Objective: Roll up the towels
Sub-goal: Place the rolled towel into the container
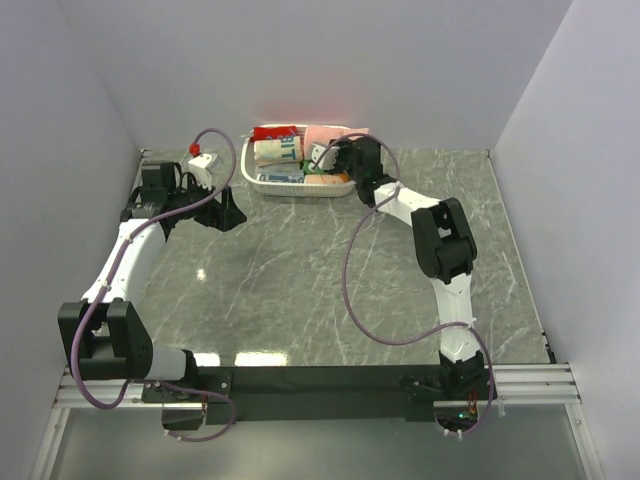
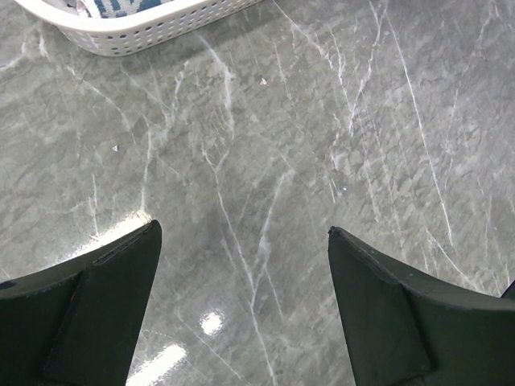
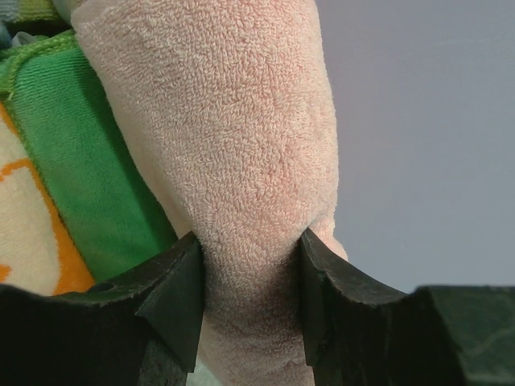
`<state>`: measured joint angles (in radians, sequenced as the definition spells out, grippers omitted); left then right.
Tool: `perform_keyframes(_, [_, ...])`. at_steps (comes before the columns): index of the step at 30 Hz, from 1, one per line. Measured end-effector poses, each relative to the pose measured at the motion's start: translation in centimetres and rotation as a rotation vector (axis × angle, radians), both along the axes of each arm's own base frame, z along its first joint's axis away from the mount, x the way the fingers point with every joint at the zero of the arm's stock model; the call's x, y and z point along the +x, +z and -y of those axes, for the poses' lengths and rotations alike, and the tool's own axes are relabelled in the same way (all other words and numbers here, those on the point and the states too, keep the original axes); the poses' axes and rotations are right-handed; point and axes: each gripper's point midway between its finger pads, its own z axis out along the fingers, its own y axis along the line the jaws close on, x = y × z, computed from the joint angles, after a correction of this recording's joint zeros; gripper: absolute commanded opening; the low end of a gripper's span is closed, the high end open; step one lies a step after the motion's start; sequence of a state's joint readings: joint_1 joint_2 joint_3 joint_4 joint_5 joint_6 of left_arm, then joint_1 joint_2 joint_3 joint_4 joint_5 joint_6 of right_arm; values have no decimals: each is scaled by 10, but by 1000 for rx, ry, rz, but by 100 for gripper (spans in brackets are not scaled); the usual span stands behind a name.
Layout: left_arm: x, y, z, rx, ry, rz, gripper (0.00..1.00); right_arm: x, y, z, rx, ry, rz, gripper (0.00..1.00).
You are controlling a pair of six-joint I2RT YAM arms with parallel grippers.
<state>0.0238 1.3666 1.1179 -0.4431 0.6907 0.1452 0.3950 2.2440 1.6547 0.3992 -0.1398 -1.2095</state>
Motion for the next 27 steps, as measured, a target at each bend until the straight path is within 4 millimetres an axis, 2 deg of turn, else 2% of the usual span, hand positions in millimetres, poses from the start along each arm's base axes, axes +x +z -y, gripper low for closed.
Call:
perform_keyframes(5, [0, -2, 0, 0, 0, -11, 90, -10, -3, -2, -16, 16, -53, 0])
perform_keyframes(13, [-3, -4, 0, 4, -6, -25, 90, -25, -28, -7, -60, 46, -169, 0])
perform_keyframes(22, [-1, -9, 0, 11, -17, -47, 90, -28, -9, -16, -61, 74, -308, 0])
perform_keyframes(27, [-2, -10, 0, 13, -19, -51, 91, -39, -19, -15, -76, 88, -380, 0])
